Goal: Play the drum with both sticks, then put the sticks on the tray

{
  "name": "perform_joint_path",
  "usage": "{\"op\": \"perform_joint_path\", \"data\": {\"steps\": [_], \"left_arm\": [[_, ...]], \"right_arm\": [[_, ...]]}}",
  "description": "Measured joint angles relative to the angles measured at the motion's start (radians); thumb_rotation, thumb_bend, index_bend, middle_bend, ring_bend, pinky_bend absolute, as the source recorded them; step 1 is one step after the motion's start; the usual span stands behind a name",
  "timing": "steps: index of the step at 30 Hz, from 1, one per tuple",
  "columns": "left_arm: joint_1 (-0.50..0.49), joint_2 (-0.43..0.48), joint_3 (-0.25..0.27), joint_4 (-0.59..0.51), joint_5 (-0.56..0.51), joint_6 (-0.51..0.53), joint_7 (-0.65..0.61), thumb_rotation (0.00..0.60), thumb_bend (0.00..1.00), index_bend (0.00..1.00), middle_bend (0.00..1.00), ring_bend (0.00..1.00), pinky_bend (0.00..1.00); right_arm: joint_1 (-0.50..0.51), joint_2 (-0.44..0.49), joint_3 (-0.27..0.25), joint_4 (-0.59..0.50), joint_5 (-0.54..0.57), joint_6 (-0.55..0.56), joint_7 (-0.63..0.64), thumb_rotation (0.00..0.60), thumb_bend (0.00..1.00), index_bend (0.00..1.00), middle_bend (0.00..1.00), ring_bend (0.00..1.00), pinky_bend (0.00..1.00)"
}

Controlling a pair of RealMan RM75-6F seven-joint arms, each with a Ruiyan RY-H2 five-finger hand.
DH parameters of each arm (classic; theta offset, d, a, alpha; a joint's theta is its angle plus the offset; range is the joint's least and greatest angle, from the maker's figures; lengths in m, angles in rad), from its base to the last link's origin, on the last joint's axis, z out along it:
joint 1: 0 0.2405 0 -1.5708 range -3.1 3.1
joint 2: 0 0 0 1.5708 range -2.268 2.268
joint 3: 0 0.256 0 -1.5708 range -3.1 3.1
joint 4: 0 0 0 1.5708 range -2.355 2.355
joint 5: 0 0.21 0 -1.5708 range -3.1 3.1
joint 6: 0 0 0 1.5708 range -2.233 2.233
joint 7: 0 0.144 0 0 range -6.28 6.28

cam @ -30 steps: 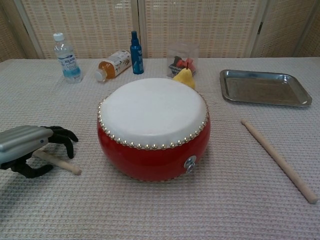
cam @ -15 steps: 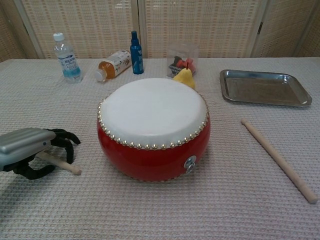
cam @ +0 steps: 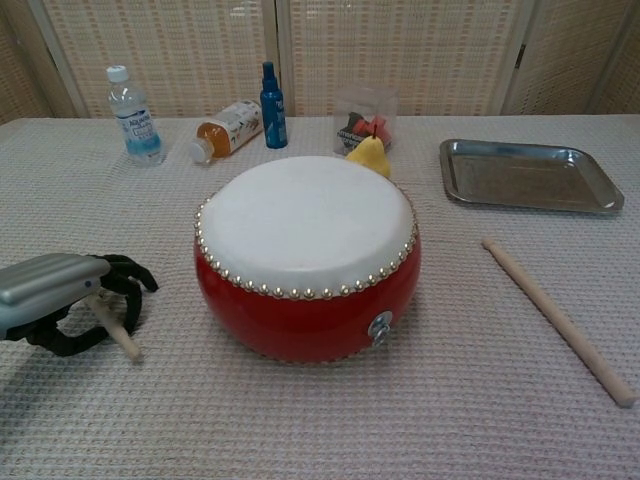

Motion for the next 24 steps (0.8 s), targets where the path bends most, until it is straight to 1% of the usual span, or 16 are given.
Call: {"op": "perform_joint_path", "data": {"steps": [10,14,20,24], "left_arm": [[0.009,0.010,0.000,-0.007,0.003,0.025,-0.028,0.600,0.43,0.57,0.23,0.11,0.15],[0.015,0.025,-0.003,-0.029,0.004,0.035,-0.070,0.600,0.43,0.57,0.23,0.12,0.16],[0.033,0.070,-0.011,-0.081,0.009,0.061,-0.216,0.600,0.43,0.60,0.29,0.18,0.22],[0.051,0.116,-0.018,-0.123,0.015,0.084,-0.358,0.600,0.43,0.60,0.31,0.21,0.25]], "right_arm": [[0.002,-0.002,0.000,0.003,0.001,-0.004,0.001,0.600,0.14,0.00,0.00,0.00,0.00],[0.002,0.000,0.000,0.002,0.001,-0.002,0.000,0.600,0.14,0.00,0.00,0.00,0.00],[0.001,0.003,0.000,-0.001,-0.002,0.000,-0.002,0.600,0.14,0.00,0.00,0.00,0.00],[0.001,0.003,-0.001,-0.001,-0.003,0.000,-0.002,0.600,0.14,0.00,0.00,0.00,0.00]]}}
